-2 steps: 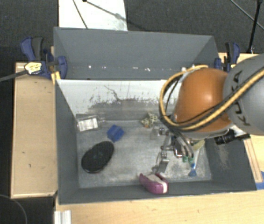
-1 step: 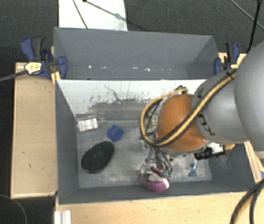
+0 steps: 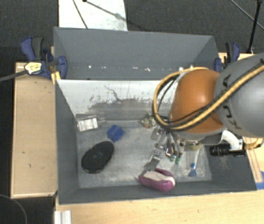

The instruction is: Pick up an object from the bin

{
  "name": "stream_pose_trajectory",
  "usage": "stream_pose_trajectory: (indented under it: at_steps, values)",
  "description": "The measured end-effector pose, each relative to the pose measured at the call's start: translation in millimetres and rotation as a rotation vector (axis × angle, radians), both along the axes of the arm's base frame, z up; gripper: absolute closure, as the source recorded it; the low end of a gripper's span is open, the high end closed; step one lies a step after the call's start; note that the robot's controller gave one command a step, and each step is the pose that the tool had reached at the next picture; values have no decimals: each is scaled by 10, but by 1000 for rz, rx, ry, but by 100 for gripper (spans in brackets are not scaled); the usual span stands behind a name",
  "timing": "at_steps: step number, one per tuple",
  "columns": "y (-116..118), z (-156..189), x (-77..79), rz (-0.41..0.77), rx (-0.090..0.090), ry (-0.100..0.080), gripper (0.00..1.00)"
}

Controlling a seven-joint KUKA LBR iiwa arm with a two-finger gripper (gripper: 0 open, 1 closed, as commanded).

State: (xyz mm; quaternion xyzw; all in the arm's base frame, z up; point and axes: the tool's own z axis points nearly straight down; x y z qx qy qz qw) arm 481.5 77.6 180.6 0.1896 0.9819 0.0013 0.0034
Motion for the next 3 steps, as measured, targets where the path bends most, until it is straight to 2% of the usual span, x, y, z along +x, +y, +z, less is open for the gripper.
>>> stream_pose_trajectory:
  at_steps: [1,2,3]
  values:
    - [625,-436,655,-109,1,4,0]
    - [1144,-1115,119,13,-1,13,0]
    - [1103,-1089,151,6,-4,7,100]
